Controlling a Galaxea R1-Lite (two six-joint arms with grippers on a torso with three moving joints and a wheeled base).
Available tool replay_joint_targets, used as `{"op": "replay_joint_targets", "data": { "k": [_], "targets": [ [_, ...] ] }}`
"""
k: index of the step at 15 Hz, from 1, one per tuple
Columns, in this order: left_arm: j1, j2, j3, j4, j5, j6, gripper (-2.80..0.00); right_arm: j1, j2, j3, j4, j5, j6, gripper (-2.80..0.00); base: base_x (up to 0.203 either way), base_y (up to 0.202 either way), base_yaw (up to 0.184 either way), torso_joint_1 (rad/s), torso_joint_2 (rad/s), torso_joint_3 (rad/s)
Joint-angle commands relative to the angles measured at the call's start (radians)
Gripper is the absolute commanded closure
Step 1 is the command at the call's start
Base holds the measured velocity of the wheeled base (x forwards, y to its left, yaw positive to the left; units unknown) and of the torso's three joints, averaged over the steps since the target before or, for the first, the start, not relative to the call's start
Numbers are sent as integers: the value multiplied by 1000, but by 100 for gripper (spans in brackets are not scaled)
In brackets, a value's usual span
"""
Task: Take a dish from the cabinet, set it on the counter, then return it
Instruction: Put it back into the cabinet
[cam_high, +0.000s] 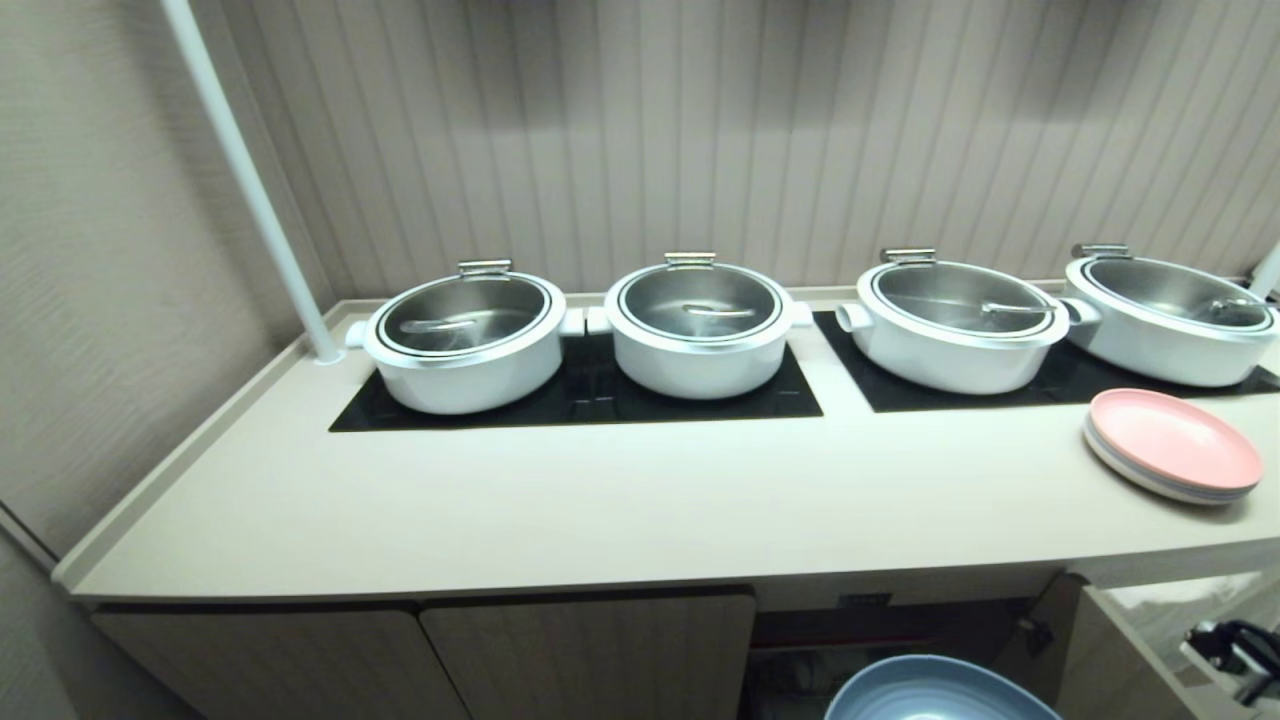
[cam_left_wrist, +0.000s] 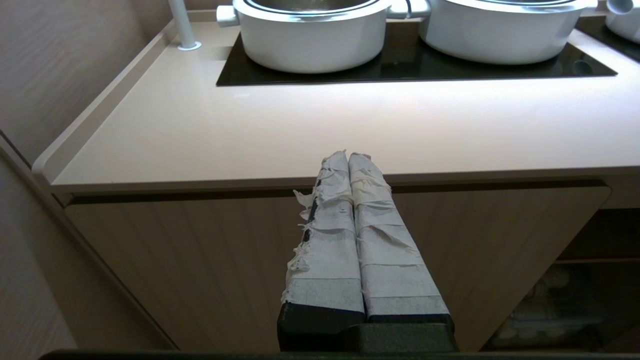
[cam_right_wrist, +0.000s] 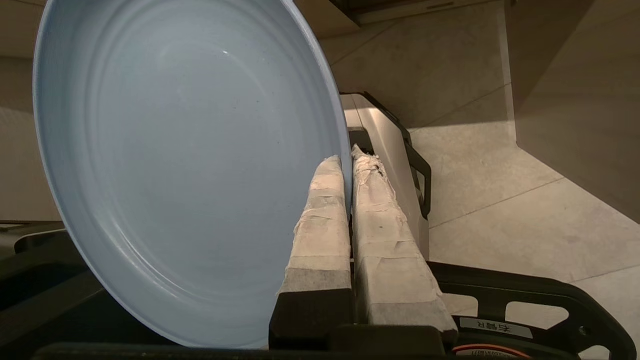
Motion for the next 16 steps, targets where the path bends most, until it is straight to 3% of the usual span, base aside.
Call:
{"op": "replay_joint_targets", "data": {
  "k": [1, 16],
  "targets": [
    [0, 0, 0, 0, 0, 0, 0, 2, 5, -1, 0, 2, 3, 0, 0, 0, 0, 0, 0, 0],
    [0, 0, 0, 0, 0, 0, 0, 3, 11, 13, 0, -3, 1, 0, 0, 0, 0, 0, 0, 0]
  ]
}}
